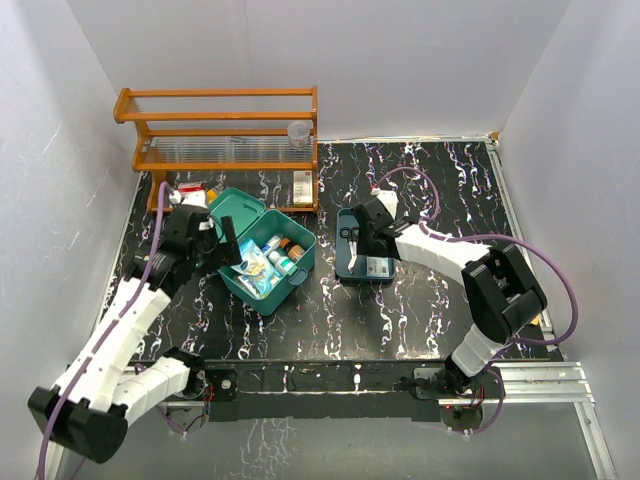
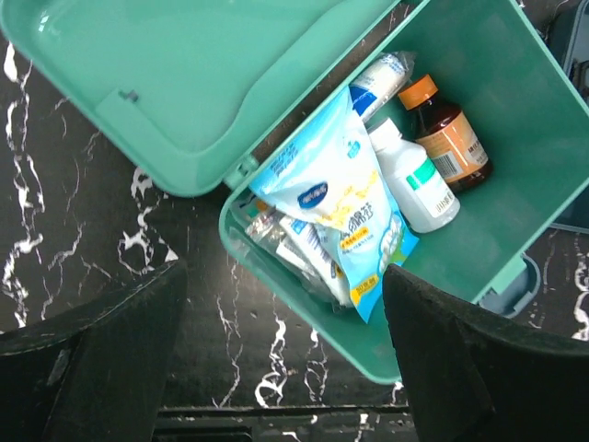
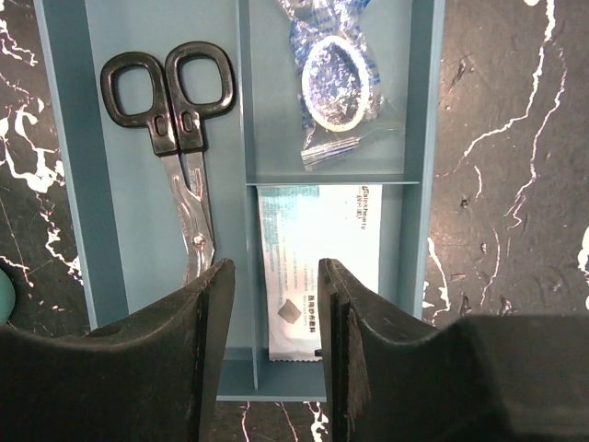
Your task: Organize the medicine kit
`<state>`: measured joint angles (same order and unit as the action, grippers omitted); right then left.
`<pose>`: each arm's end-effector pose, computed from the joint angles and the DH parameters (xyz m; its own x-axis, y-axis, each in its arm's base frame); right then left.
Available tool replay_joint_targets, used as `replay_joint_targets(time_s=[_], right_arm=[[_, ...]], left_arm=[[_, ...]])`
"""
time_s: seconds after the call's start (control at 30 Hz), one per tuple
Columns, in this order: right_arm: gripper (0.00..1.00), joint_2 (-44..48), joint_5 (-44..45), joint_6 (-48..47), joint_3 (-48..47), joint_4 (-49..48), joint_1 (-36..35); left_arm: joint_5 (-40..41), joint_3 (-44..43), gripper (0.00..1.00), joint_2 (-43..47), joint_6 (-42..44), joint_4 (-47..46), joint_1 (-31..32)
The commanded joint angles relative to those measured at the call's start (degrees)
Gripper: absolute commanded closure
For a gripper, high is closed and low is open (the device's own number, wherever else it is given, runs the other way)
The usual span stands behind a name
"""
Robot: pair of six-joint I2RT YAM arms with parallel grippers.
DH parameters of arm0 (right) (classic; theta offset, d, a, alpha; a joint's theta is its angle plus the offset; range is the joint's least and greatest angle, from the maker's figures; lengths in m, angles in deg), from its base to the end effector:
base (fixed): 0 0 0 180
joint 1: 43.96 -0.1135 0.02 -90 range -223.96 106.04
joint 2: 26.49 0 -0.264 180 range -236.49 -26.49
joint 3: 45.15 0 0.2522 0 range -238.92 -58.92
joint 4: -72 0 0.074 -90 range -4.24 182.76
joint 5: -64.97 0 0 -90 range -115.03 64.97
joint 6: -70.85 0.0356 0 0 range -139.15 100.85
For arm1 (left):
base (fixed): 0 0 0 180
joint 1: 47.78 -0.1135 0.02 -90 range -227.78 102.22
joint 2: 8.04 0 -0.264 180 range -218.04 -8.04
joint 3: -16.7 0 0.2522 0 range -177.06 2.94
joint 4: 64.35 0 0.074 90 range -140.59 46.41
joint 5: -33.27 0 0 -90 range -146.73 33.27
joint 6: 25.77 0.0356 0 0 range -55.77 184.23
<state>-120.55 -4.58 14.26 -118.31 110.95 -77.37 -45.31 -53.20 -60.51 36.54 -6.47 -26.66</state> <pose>0.2808 0.1703 0.1940 -0.8060 0.0864 -0.5856 0.0891 0.9957 0.0244 0.1729 -0.0592 0.3278 -0.6347 -0.2431 -0.7335 -0.0929 0.9663 -0.2399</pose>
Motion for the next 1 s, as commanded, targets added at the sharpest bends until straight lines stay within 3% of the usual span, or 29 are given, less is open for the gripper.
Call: replay_joint_targets(time_s=[0.0,0.27,0.47,0.7,0.97], right_arm=[[0.62,-0.1,-0.5,1.0,-0.5,-1.2,-0.1],[0.69,-3.6,-0.5,0.1,-2.5,-1.8,0.0],[0.79,-7.9,-1.0,-1.8,-4.5,-2.1,0.0],[0.85,-8.6,-0.5,-1.7,-5.2,-1.7,0.0],[0.85,-9.5,-0.1,-1.8,-6.9,-0.5,-0.1]], left_arm=[[-1.4,-2.7,0.16,-5.3,8.3,-6.2,0.1],[-3.8,-3.8,0.1,-15.6,13.7,-12.8,-2.8],[-6.3,-4.9,0.13,-20.2,15.6,-14.0,-5.5],[-11.5,-5.3,0.41,-22.2,16.0,-13.1,-6.0],[-17.8,-5.5,0.52,-21.3,16.0,-10.0,-6.1]])
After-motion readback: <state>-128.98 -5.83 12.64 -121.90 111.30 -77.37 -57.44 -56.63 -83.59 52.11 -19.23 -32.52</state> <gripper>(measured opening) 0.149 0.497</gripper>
